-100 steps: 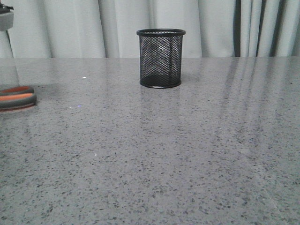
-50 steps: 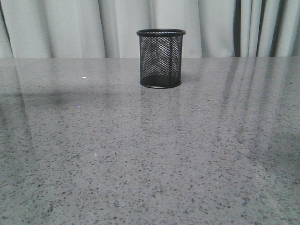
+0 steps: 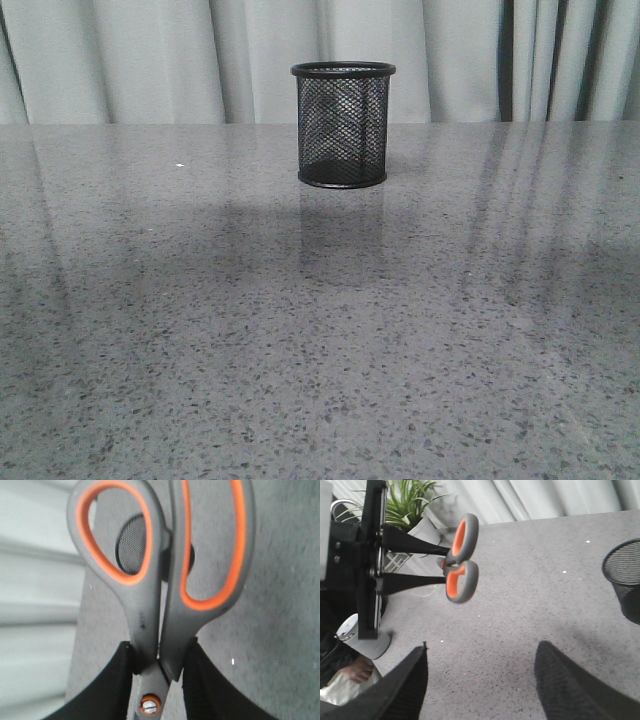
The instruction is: Put scissors into bucket
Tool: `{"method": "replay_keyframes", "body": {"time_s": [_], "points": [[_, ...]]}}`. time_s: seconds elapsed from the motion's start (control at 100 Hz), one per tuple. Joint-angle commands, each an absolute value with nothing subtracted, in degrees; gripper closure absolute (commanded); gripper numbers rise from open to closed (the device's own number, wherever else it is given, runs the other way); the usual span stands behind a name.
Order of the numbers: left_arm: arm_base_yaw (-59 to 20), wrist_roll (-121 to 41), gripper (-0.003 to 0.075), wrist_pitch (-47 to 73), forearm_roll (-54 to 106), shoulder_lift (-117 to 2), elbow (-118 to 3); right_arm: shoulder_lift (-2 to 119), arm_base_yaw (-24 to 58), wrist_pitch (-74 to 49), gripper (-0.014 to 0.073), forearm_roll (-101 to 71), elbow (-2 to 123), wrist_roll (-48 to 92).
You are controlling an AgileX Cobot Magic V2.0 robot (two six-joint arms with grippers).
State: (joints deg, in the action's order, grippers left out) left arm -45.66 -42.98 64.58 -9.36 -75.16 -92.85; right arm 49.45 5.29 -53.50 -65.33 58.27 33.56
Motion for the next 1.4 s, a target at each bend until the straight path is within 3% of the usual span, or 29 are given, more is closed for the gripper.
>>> {"method": "replay_keyframes", "body": {"time_s": [0.0, 0.31, 0.55, 0.76, 0.87, 1.04, 1.08, 1.16, 1.3, 1.39], "points": [[-49.2, -39.0, 0.0741, 59.2, -11.8, -73.5, -95.0, 51.3, 5.5, -53.3, 0.0176, -69.6, 62.1, 34.8], [-57.7, -32.7, 0.0741, 55.7, -17.6, -74.2, -95.1, 55.7, 5.5, -54.9, 0.0176, -74.2, 65.2, 37.1], [-60.0, -31.5, 0.0741, 54.2, -18.8, -75.9, -95.1, 58.1, 5.5, -56.1, 0.0176, -78.3, 65.5, 39.9], [-60.3, -31.5, 0.0741, 53.6, -19.0, -76.5, -95.1, 59.9, 5.5, -57.1, 0.0239, -78.4, 65.5, 40.9], [-60.3, -31.6, 0.0741, 53.6, -19.5, -76.5, -95.1, 60.0, 5.5, -57.1, 0.0330, -78.4, 65.5, 41.2], [-60.3, -31.6, 0.0729, 53.8, -20.3, -76.5, -95.1, 60.0, 5.5, -57.1, 0.0614, -78.4, 65.5, 41.8], [-60.3, -31.6, 0.0695, 54.1, -20.3, -76.5, -95.1, 60.0, 5.5, -57.1, 0.0666, -78.4, 65.5, 41.8], [-60.3, -31.6, 0.0575, 55.2, -20.3, -76.5, -95.1, 60.0, 5.5, -57.1, 0.0658, -78.4, 65.5, 41.8], [-60.2, -31.6, 0.0245, 56.5, -21.5, -76.1, -95.1, 60.0, 5.5, -57.1, 0.0658, -78.4, 65.5, 41.8], [-59.3, -30.3, 0.0192, 56.6, -23.9, -75.6, -95.1, 60.0, 5.5, -56.8, 0.0657, -78.4, 65.5, 41.8]]}}
